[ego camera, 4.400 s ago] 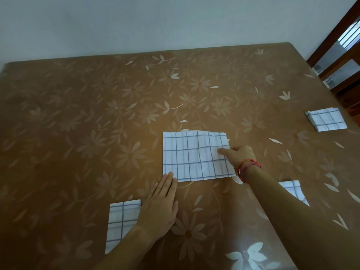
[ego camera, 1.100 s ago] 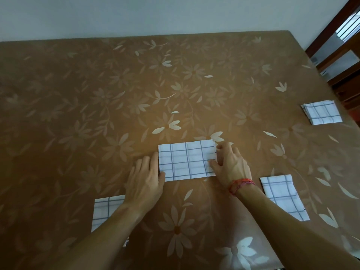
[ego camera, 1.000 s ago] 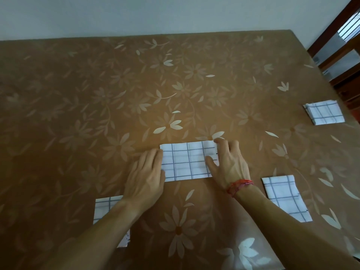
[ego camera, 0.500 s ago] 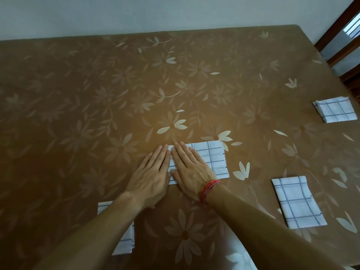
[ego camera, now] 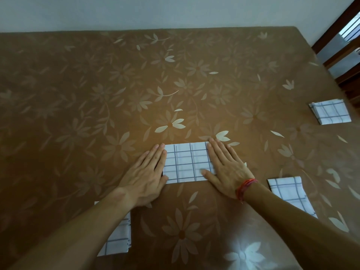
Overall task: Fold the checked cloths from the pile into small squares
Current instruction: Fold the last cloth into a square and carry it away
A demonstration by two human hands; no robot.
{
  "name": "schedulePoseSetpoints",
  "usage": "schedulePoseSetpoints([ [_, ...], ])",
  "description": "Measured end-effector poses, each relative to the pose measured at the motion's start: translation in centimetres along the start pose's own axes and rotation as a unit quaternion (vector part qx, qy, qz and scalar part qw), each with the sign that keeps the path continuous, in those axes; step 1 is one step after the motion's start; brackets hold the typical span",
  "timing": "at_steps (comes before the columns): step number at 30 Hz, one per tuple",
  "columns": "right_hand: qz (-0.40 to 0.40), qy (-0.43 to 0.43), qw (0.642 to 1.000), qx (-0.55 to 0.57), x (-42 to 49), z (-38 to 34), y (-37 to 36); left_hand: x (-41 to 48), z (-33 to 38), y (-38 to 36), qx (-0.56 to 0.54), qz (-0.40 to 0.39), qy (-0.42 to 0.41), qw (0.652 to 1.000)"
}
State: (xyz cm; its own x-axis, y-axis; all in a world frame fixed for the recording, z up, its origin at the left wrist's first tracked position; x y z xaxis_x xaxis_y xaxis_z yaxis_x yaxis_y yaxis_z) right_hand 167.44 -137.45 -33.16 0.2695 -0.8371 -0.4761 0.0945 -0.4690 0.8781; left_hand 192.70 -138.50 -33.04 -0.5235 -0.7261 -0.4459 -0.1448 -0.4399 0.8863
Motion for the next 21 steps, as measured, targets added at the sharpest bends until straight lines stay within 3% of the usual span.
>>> schedulePoseSetpoints([
  [11,-0.005,0.009,1.0,0.023,0.1,-0.2,1.0,0.1,0.6,0.6,-0.014,-0.015,0.007,1.0],
  [21,-0.01,-0.008,0.996,0.091,1.7,-0.5,6.3,0.0,0.8,0.8,0.022,0.002,0.024,0.999],
])
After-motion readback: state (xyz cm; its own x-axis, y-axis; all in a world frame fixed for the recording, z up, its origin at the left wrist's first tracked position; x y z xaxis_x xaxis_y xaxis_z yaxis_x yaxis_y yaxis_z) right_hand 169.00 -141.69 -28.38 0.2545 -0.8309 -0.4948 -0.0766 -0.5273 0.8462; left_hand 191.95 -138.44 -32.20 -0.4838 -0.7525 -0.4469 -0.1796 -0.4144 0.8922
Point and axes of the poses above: each hand's wrist, its own x-axis towards the middle knuckle, its own y-axis out of the back of the hand, z = x × y, the point moved 3 cm from there along x, towards the middle knuckle, and after that the axes turned 14 degrees about -z, right-handed, at the moved point
